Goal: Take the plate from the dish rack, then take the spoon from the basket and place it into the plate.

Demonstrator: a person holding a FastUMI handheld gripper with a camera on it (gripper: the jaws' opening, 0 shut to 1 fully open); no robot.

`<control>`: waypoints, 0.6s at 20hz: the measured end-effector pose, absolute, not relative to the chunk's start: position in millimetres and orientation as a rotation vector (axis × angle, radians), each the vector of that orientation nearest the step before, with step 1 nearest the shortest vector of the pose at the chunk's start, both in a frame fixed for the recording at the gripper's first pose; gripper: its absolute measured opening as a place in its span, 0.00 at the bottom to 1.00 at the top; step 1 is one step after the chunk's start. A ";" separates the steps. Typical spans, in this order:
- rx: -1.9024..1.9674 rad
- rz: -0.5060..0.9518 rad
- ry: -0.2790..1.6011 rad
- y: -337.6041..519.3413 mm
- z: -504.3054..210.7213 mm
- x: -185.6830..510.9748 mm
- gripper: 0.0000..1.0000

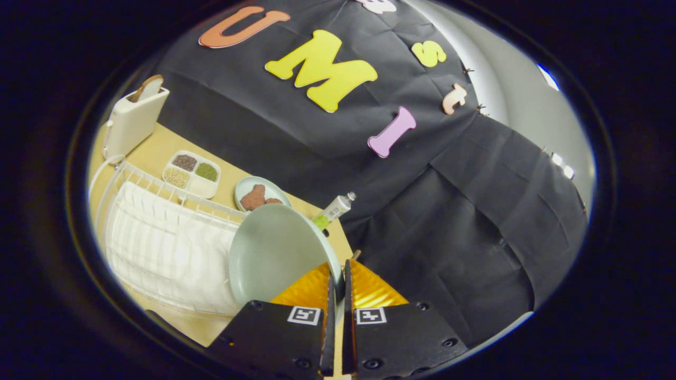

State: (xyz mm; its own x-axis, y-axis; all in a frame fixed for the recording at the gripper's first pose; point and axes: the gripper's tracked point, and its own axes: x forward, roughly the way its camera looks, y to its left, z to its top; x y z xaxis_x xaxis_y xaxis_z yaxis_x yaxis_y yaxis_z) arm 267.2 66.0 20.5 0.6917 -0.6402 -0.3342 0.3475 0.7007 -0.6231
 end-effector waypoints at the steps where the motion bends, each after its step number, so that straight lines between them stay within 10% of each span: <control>1: -0.544 -0.565 0.575 64.8 21.7 263.1 0.11; 12: -0.324 -0.410 0.593 27.0 21.3 201.0 0.11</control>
State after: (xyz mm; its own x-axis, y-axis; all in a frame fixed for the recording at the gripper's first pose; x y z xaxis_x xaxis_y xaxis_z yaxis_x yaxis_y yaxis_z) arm 201.0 27.0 21.3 0.7532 -0.4596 -0.4706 0.2771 0.8705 -0.4067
